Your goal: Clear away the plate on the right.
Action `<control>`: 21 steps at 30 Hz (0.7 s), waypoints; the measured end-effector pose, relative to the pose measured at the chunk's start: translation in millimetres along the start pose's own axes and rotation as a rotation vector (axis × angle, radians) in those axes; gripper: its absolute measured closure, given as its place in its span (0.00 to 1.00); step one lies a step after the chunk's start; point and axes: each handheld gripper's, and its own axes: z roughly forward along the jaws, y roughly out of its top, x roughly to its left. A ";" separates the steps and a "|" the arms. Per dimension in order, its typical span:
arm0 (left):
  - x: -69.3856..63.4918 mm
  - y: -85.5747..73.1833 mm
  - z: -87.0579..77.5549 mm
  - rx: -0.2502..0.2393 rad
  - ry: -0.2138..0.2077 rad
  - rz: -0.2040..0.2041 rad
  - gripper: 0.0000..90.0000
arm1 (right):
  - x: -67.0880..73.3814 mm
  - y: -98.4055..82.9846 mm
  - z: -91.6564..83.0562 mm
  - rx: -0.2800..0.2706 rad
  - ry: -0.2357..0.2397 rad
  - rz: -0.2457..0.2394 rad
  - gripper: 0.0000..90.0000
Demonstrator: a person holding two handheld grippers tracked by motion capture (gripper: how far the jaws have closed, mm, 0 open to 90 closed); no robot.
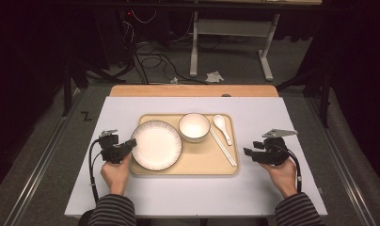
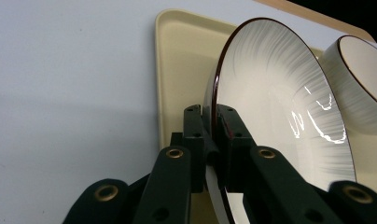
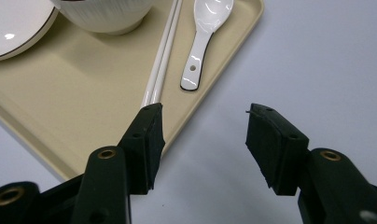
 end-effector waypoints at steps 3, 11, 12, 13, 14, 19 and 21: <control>1.1 0.6 5.8 0.005 0.011 -0.005 0.90 | -0.6 -4.0 -3.4 0.006 -0.009 0.014 0.53; 0.2 0.4 11.9 0.004 0.060 0.024 0.89 | -3.3 -8.7 -7.5 0.013 -0.030 0.020 0.52; 0.0 0.2 12.2 0.007 0.067 0.034 0.89 | -3.5 -8.8 -7.3 0.009 -0.032 0.019 0.52; -0.4 0.0 12.5 0.012 0.071 0.038 0.88 | -4.1 -8.8 -7.3 0.009 -0.034 0.020 0.52; -0.6 -0.4 13.1 0.015 0.072 0.042 0.88 | -5.0 -8.9 -7.6 0.009 -0.036 0.020 0.52; -1.6 -2.3 19.5 0.047 0.101 0.057 0.87 | -7.3 -9.2 -9.1 0.002 -0.038 0.032 0.52; -1.2 -2.3 19.5 0.049 0.100 0.058 0.87 | -8.4 -9.4 -10.2 0.000 -0.037 0.032 0.52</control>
